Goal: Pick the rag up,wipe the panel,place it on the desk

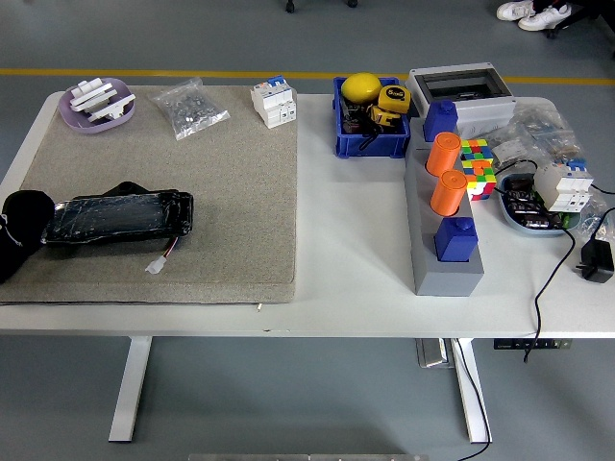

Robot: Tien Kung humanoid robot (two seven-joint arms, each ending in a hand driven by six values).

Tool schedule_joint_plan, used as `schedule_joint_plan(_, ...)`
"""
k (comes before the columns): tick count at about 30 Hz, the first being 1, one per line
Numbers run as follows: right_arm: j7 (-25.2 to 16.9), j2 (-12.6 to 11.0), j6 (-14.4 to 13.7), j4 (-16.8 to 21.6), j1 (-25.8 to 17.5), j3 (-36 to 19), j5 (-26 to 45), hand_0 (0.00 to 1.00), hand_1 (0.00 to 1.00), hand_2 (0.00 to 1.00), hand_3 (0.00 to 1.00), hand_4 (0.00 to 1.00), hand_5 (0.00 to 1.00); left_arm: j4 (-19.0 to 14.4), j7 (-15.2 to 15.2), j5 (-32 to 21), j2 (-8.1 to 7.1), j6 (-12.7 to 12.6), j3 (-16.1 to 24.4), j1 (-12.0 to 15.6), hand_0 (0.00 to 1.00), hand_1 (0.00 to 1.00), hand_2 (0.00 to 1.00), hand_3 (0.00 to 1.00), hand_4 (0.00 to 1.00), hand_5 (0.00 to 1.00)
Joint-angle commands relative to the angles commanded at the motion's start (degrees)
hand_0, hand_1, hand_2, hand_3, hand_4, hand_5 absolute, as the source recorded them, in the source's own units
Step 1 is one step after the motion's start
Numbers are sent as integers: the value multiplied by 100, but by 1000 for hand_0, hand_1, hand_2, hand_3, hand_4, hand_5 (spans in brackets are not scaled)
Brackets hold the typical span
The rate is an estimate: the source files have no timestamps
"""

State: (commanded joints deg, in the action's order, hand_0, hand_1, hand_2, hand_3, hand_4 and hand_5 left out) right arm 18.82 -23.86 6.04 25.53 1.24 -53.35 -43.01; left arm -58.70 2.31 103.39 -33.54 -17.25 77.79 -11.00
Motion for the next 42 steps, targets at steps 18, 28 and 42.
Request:
schedule_joint_plan(18,7,26,-3,-3,-22,31,10,731,568,717,754,998,600,-159,769,-2164,495,28,875,207,432,648,620,579,799,174)
schedule_joint_plan(28,6,21,-7,-13,-14,99,23,730,566,717,753,998,600,-5,802,-2098,705,18,1036,232,663,662,612,572,777,156)
schedule_joint_plan(42,10,-18,-6,-9,26,219,32,732,566,717,753,998,600,-25,855,-1994,993,-2,1124,416,705,674,607,573,767,158)
